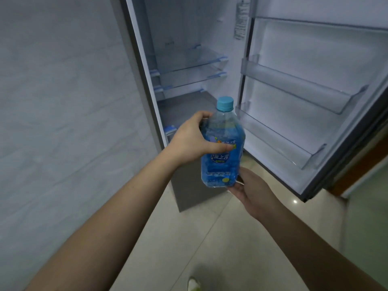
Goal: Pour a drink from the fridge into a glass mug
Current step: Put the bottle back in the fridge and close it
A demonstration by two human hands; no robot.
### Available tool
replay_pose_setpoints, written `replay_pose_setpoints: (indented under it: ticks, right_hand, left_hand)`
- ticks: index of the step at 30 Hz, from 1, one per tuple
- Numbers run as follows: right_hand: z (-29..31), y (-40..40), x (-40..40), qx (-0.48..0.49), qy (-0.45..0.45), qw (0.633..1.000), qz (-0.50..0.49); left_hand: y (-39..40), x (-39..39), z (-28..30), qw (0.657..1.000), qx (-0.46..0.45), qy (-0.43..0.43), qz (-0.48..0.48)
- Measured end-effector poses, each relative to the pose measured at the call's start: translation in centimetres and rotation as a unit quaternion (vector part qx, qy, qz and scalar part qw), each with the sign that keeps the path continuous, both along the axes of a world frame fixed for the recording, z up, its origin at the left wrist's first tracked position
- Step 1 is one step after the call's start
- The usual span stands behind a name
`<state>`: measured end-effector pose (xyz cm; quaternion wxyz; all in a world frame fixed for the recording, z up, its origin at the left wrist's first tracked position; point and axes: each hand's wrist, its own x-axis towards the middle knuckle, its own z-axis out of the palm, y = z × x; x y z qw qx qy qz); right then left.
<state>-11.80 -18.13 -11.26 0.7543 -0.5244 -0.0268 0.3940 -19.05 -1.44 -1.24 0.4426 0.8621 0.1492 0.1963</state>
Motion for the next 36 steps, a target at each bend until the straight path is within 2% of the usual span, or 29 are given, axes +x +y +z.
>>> replay_pose_setpoints:
  ticks: [3,12,18,23,29,32,36]
  right_hand:
    - [1.0,3.2,2.1,0.004,-0.034,0.999,0.008]
    - [3.8,12.0,8.4,0.069,-0.038,0.997,-0.003]
    - [5.4,16.0,12.6,0.099,-0.116,0.987,0.046]
    - [5.6,19.4,17.9,0.066,-0.178,0.979,0.077]
    - [6.1,23.6,24.9,0.046,-0.304,0.942,0.131]
    - [6.6,26.1,28.0,0.054,-0.322,0.937,0.124]
    - [7.2,29.4,31.0,0.057,-0.352,0.927,0.113]
  left_hand:
    - [3.3,2.3,1.0,1.0,-0.006,-0.011,0.009]
    - [11.9,8.2,4.6,0.999,0.002,-0.032,0.015]
    - [15.9,12.2,6.0,0.998,0.002,-0.043,0.036]
    - [18.8,16.4,6.1,0.995,-0.028,-0.054,0.074]
    - [21.9,22.7,7.3,0.991,-0.046,-0.055,0.111]
    - [23.3,25.5,8.4,0.988,-0.026,-0.062,0.142]
    - [25.4,28.1,9.4,0.979,-0.043,-0.088,0.176]
